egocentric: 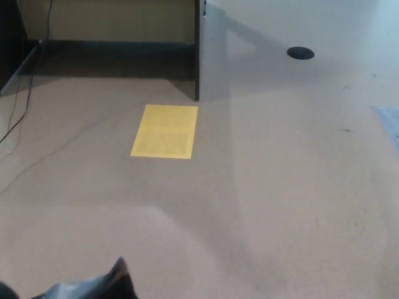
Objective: A person is holding a plastic bag and the robot extends its left hand to grab the bag by hooking its thumb into the holes at the top and brings its hand down by its side. Then it extends its arm again to hand the plastic bag back to the person.
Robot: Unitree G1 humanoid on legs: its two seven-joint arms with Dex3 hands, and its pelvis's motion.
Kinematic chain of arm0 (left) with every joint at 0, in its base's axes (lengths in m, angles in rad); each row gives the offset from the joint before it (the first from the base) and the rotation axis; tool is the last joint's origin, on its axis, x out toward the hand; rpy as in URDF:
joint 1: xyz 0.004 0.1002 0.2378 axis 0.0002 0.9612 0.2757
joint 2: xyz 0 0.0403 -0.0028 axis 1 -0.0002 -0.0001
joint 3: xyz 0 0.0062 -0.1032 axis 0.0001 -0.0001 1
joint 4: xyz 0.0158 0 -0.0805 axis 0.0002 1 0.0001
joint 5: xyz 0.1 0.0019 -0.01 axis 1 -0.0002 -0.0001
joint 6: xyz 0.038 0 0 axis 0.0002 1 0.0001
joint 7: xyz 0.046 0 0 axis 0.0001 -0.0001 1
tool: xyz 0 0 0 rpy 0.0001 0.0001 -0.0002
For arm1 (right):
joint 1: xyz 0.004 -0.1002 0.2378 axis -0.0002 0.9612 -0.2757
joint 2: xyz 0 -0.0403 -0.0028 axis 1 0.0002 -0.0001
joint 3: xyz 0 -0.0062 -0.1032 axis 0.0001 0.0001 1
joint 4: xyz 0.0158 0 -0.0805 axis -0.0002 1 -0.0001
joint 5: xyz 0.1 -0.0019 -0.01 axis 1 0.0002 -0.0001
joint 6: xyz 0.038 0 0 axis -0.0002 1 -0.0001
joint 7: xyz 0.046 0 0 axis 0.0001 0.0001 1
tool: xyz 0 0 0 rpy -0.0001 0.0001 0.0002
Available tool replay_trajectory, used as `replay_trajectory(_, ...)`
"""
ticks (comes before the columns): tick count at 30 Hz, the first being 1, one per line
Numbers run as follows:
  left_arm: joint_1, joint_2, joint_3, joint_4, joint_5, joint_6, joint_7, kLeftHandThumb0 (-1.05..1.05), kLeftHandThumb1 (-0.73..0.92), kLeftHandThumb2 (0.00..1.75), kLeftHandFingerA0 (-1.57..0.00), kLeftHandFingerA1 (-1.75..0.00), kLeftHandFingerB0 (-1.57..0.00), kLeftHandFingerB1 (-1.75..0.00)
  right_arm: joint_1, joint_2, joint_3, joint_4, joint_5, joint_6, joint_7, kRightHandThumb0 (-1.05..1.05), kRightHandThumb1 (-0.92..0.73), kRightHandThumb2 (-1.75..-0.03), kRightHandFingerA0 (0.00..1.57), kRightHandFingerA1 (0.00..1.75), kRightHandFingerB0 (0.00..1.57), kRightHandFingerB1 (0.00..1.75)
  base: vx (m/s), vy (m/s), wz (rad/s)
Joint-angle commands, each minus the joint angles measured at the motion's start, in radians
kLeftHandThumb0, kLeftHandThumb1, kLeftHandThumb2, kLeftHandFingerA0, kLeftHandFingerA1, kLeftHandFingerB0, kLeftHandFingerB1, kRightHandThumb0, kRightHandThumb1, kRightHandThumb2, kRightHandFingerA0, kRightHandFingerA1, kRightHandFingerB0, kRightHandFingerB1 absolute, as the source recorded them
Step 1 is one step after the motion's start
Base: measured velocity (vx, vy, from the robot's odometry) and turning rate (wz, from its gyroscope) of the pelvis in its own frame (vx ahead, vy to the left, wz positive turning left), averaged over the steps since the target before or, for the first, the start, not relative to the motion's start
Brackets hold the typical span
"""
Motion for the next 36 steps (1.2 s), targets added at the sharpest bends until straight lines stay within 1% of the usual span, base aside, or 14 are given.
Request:
replay_trajectory(1,-0.047,0.077,-0.051,0.16,0.056,-0.011,0.193,0.06,0.55,0.97,-1.22,-1.35,-0.9,-1.1,-0.002,0.002,-0.009,0.004,0.011,0.024,-0.008,-0.33,-0.68,-0.61,0.82,0.61,0.67,0.45,0.0,0.0,0.0)
replay_trajectory(5,-0.05,0.081,-0.084,0.25,0.046,0.007,0.229,0.05,0.5,0.96,-1.26,-1.35,-0.95,-1.08,0.015,0.0,-0.011,-0.005,0.017,0.01,0.007,-0.32,-0.68,-0.61,0.8,0.59,0.65,0.44,0.0,0.0,0.0)
replay_trajectory(6,-0.053,0.083,-0.093,0.266,0.049,0.006,0.244,0.02,0.63,0.77,-0.96,-1.66,-0.85,-1.24,0.014,0.0,-0.008,-0.003,0.013,0.014,0.001,-0.33,-0.68,-0.61,0.8,0.56,0.64,0.44,0.0,0.0,0.0)
replay_trajectory(7,-0.058,0.084,-0.108,0.291,0.051,0.01,0.261,0.03,0.51,0.91,-1.25,-1.39,-0.94,-1.17,0.011,0.001,-0.006,-0.001,0.009,0.016,-0.004,-0.32,-0.68,-0.61,0.81,0.54,0.65,0.44,0.0,0.0,0.0)
replay_trajectory(12,-0.056,0.062,-0.126,0.309,-0.033,-0.046,0.196,0.03,0.55,0.96,-1.18,-1.34,-0.9,-1.12,-0.012,0.008,-0.006,-0.001,0.009,0.02,-0.006,-0.32,-0.67,-0.6,0.84,0.67,0.67,0.45,0.0,0.0,0.0)
replay_trajectory(13,-0.053,0.055,-0.125,0.309,-0.052,-0.063,0.183,0.0,0.69,0.75,-0.86,-1.63,-0.8,-1.35,-0.012,0.008,-0.004,-0.003,0.006,0.017,-0.009,-0.32,-0.67,-0.6,0.85,0.68,0.69,0.46,0.0,0.0,0.0)
replay_trajectory(17,-0.028,0.04,-0.137,0.288,-0.071,-0.067,0.168,0.0,0.69,0.78,-0.81,-1.64,-0.76,-1.4,-0.01,0.009,0.003,-0.002,-0.001,0.017,-0.009,-0.33,-0.68,-0.61,0.8,0.56,0.66,0.45,0.0,0.0,0.0)
replay_trajectory(19,-0.021,0.031,-0.154,0.277,-0.067,-0.078,0.175,0.01,0.67,0.76,-0.84,-1.63,-0.83,-1.33,-0.007,0.007,0.007,-0.001,-0.005,0.012,-0.009,-0.33,-0.68,-0.61,0.79,0.53,0.65,0.45,0.0,0.0,0.0)
replay_trajectory(20,-0.024,0.028,-0.16,0.281,-0.065,-0.074,0.177,0.06,0.55,0.96,-1.15,-1.33,-0.89,-1.11,-0.009,0.006,0.008,-0.002,-0.005,0.016,-0.007,-0.33,-0.68,-0.61,0.8,0.54,0.65,0.45,0.0,0.0,0.0)
replay_trajectory(21,-0.025,0.027,-0.165,0.284,-0.065,-0.073,0.178,0.05,0.56,0.95,-1.16,-1.34,-0.89,-1.11,-0.009,0.005,0.009,-0.003,-0.005,0.015,-0.006,-0.32,-0.68,-0.61,0.81,0.57,0.65,0.45,0.0,0.0,0.0)
replay_trajectory(22,-0.024,0.028,-0.168,0.287,-0.068,-0.073,0.176,0.05,0.56,0.95,-1.16,-1.34,-0.89,-1.11,-0.008,0.004,0.01,-0.003,-0.006,0.011,-0.008,-0.32,-0.68,-0.61,0.81,0.57,0.65,0.45,0.0,0.0,0.0)
replay_trajectory(23,-0.026,0.028,-0.172,0.294,-0.071,-0.072,0.172,0.01,0.7,0.72,-0.85,-1.66,-0.76,-1.35,-0.007,0.004,0.009,-0.003,-0.004,0.011,-0.006,-0.32,-0.68,-0.6,0.83,0.65,0.66,0.45,0.0,0.0,0.0)
replay_trajectory(31,-0.048,0.062,-0.181,0.336,-0.084,-0.038,0.175,-0.02,0.69,0.76,-0.82,-1.62,-0.8,-1.26,-0.019,0.0,0.01,0.0,-0.005,0.023,-0.002,-0.32,-0.68,-0.6,0.83,0.68,0.66,0.44,0.0,0.0,0.0)
replay_trajectory(36,-0.044,0.074,-0.151,0.293,-0.115,-0.039,0.169,0.02,0.65,0.77,-0.95,-1.57,-0.88,-1.16,0.002,0.002,0.006,-0.001,0.002,-0.002,-0.002,-0.32,-0.68,-0.61,0.8,0.57,0.65,0.45,0.0,0.0,0.0)
